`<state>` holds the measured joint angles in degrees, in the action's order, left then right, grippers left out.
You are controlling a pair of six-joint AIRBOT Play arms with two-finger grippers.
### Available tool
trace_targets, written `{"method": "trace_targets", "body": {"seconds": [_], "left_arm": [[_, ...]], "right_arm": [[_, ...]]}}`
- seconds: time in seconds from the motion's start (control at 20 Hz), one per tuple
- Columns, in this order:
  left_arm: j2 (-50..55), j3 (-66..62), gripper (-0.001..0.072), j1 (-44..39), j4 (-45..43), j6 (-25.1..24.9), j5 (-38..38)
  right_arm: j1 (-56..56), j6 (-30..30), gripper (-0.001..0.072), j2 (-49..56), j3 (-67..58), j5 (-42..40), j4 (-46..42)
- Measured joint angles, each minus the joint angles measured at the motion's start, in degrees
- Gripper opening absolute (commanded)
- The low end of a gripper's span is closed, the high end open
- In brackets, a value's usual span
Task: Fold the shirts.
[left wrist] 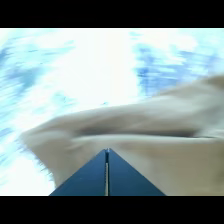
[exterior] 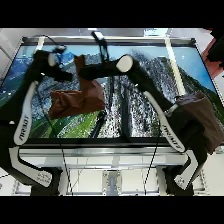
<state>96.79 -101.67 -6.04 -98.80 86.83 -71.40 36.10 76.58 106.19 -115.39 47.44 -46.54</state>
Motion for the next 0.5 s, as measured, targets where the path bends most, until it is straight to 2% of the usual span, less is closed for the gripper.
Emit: {"method": "trace_targets", "body": {"seconds": [0.3, 0.35, 0.4, 0.45, 0.5], "left_arm": [[-3.85, -1.9, 0.001, 8.46, -0.42, 1.53, -3.8], [-4.09, -1.97, 0.001, 8.96, -0.15, 1.57, -4.11], [-4.26, -2.03, 0.001, 9.31, 0.37, 1.66, -4.35], [-4.42, -2.08, 0.001, 9.57, 0.81, 1.7, -4.42], [-4.55, -2.1, 0.001, 9.79, 1.42, 1.7, -4.55]], "right_arm": [[8.61, -1.95, 0.0031, 8.9, -0.07, -12.31, 12.63], [9.7, -2.34, 0.0112, 10.64, -0.07, -13.7, 14.86], [10.69, -2.54, 0.0398, 12.33, -0.07, -15.39, 17.22], [11.43, -2.71, 0.0454, 13.75, -0.07, -17.38, 19.74], [11.82, -2.89, 0.0454, 14.78, -0.07, -19.3, 22.1]]}}
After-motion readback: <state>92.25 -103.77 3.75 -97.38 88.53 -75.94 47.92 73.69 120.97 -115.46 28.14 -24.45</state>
